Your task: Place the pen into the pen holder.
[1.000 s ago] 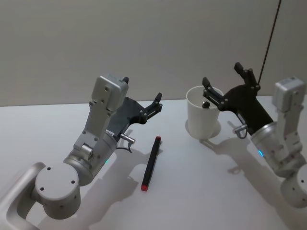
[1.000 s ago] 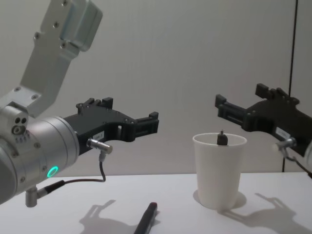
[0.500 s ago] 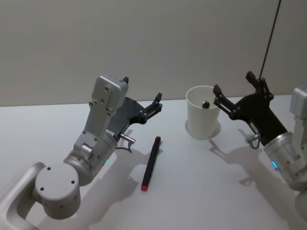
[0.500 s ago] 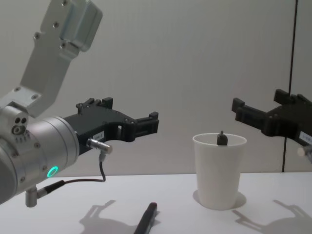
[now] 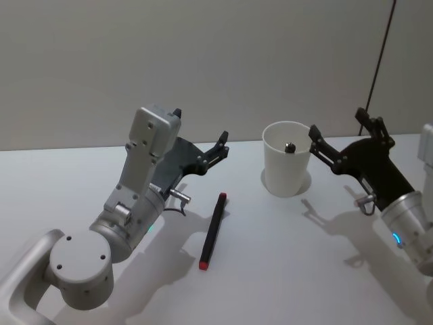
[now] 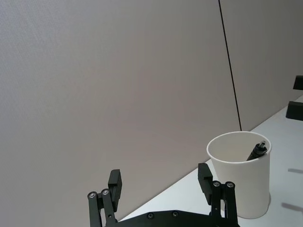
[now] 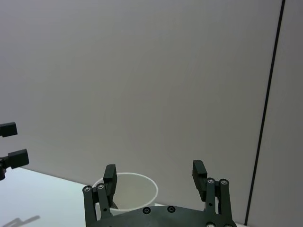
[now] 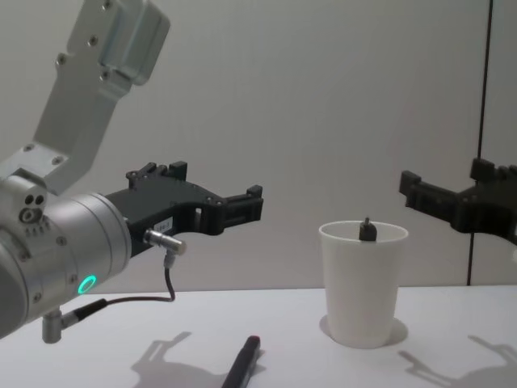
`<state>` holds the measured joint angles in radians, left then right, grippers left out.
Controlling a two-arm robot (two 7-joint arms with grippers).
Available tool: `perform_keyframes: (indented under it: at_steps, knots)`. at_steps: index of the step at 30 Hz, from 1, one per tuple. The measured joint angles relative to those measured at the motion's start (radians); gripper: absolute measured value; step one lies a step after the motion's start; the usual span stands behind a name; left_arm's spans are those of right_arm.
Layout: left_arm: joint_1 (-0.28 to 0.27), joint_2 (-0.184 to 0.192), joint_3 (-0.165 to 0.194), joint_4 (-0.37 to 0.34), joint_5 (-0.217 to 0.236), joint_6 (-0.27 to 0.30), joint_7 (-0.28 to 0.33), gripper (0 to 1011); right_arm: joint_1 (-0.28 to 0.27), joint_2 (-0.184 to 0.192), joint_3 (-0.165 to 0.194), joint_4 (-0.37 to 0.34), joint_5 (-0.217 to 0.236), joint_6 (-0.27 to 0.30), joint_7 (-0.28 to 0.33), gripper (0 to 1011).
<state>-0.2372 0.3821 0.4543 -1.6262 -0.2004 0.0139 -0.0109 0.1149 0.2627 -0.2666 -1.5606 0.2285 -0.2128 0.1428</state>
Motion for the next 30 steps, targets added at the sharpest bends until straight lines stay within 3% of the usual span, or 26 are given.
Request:
perform_keyframes:
  at_steps: [15,23,30]
  knots:
    - [0.000,0.000,0.000,0.000,0.000,0.000,0.000,1001,-0.106,0.062,0.034,-0.170,0.049,0.203,-0.063,1001]
    - [0.000,0.000,0.000,0.000,0.000,0.000,0.000,1001,-0.128,0.074,0.041,-0.204,0.059,0.244,-0.076,1001]
    - [0.000,0.000,0.000,0.000,0.000,0.000,0.000,1001,-0.130,0.075,0.042,-0.206,0.060,0.247,-0.077,1001]
